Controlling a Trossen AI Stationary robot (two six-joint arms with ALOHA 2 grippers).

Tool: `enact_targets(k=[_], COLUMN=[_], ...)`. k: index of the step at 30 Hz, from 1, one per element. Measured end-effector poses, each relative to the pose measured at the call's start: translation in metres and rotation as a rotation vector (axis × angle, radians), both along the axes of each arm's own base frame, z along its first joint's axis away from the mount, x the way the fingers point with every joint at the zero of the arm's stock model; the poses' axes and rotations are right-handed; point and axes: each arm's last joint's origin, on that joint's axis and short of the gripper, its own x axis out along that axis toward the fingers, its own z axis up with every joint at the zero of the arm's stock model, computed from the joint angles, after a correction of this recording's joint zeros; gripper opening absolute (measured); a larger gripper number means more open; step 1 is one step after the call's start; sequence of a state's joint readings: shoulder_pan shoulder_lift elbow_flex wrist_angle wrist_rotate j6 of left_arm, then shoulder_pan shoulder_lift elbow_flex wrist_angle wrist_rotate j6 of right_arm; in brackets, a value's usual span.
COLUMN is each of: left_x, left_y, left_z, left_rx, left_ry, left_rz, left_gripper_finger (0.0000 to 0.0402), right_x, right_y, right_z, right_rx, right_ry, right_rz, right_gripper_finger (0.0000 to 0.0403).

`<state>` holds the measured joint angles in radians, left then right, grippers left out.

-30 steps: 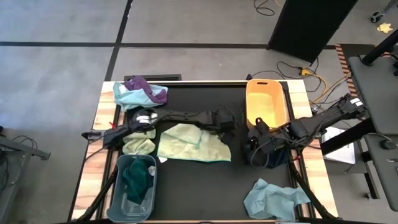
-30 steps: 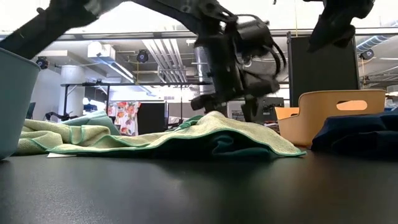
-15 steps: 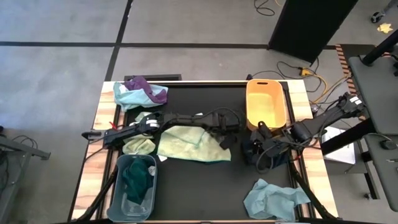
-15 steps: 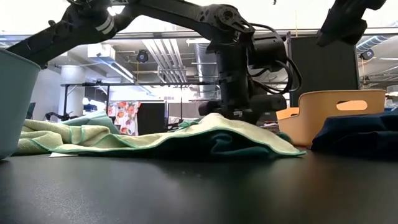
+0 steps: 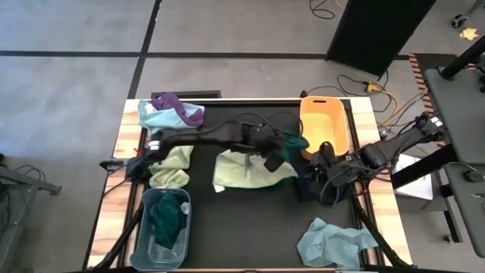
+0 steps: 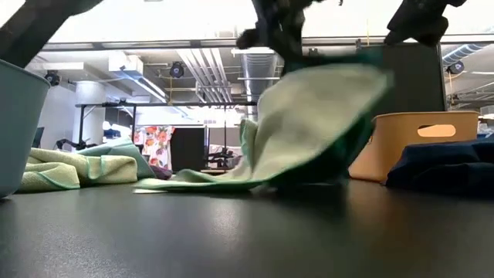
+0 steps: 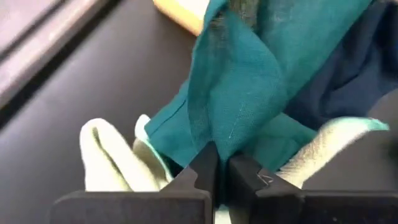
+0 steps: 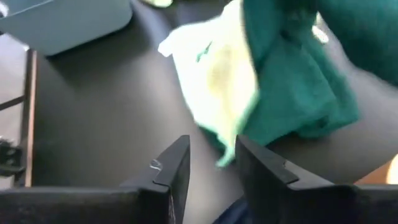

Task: Sort microfiber towel by color & place in baskets
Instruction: Put the dark green microfiber towel into the green bin

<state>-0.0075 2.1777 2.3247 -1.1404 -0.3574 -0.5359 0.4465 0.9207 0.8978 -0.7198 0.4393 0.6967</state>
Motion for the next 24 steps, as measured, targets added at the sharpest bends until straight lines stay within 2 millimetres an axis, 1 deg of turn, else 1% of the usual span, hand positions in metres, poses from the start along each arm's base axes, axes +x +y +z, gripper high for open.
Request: enact_targets(k=[2,5,7,11,14,16,19,22,24], left_x=[-0.014,-0.04,-0.057,-0.081,-0.104,-0.121,-0.146,-0.177,-0.201], left_y=[-0.005,-0.015,-0.025,-0.054,-0.078,-0.098,-0.136,-0.17,-0.186], left_z=[0.023,0.062,0.081,0.098,0.114,0.123,0.131,0.141,0.149], left_rx=[0.044,0.098,0.11,0.127,0.125,0.141,0.189,0.165,0.117], left_ry=[-0.051,-0.137,-0.175,-0.197,-0.241,-0.272,-0.296,-0.344,-0.381], left_rz=[0.011,0.024,0.003,-0.081,-0.149,-0.193,-0.312,-0.43,-0.454], left_gripper_finger=[0.0001,0.0001,0.0001,0.0,0.0,0.0,0.0,0.0,0.0], right_x=[0.0,0.0,0.0,0.002,0.005,0.008,0.013,0.018,0.022], right_y=[-0.001,-0.002,-0.003,-0.002,-0.001,0.0,0.002,0.004,0.006], right_z=[0.0,0.001,0.001,0.003,0.005,0.006,0.007,0.005,0.003], right_rx=[-0.034,-0.064,-0.071,-0.047,-0.036,-0.034,-0.037,-0.044,-0.043], right_ry=[-0.011,-0.021,-0.028,-0.054,-0.094,-0.119,-0.144,-0.153,-0.156], right_rz=[-0.021,-0.032,-0.046,-0.061,-0.07,-0.081,-0.088,-0.096,-0.098], right_gripper_finger=[0.0126,0.0134,0.0138,0.0142,0.0138,0.0134,0.0128,0.0123,0.012])
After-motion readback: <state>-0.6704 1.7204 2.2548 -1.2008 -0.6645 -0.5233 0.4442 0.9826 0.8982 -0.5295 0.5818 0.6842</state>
